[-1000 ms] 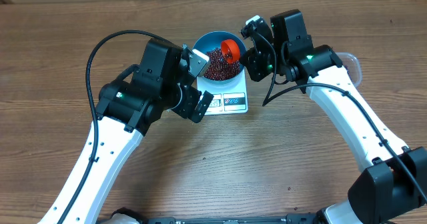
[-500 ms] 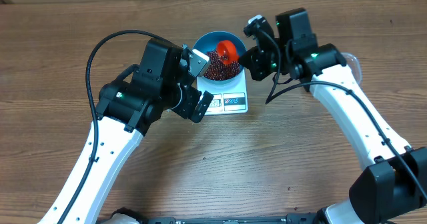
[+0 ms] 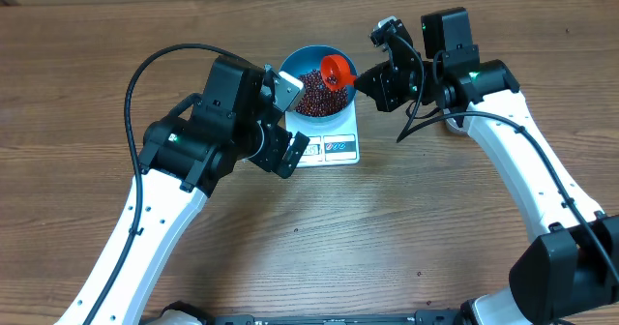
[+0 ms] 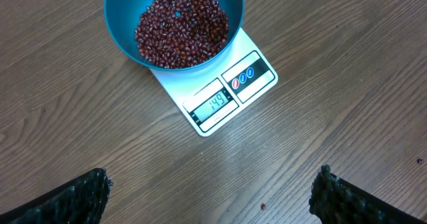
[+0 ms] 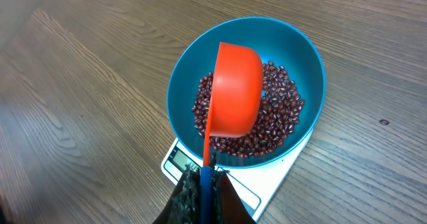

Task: Scoop item into bowl and weigh 150g on scale
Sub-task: 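Hold the red scoop tilted over the blue bowl, shaking out beans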

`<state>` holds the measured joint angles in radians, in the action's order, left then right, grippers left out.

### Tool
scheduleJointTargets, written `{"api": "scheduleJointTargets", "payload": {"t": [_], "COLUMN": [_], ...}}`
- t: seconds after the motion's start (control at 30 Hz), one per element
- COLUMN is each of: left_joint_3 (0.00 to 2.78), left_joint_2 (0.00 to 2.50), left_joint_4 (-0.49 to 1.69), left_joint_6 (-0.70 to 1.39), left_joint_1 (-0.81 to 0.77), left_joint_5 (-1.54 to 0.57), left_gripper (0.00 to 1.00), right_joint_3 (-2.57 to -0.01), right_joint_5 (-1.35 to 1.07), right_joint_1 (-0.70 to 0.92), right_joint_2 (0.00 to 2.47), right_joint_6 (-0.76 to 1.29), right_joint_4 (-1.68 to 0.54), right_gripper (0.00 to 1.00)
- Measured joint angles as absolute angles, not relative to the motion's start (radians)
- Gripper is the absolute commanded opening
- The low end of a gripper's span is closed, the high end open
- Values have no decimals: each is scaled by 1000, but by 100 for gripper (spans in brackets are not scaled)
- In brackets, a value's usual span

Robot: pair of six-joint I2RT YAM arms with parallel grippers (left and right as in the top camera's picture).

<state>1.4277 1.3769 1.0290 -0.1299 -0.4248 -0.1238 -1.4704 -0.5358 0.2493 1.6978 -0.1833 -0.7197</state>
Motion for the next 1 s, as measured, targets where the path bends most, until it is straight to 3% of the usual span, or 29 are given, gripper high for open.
{"api": "scheduleJointTargets", "payload": {"t": [0.5, 0.77, 1.0], "left_joint_3": [1428, 1428, 1428], "left_joint_2": [1377, 1377, 1377], "left_joint_4": [1029, 1029, 1029], "left_joint_6": [-130, -130, -130], "left_joint_1": [-425, -425, -425], "left_joint_5": [-124, -124, -124], "left_gripper": [99, 100, 100], "right_joint_3": [-1470, -1470, -1470], "right_joint_5": [-526, -279, -282], "right_joint_1": [266, 375, 374], "right_joint_2": [1698, 1698, 1698], "right_joint_6": [-241, -229, -214], "right_joint_4": [-746, -702, -704], "right_gripper": [4, 4, 4]}}
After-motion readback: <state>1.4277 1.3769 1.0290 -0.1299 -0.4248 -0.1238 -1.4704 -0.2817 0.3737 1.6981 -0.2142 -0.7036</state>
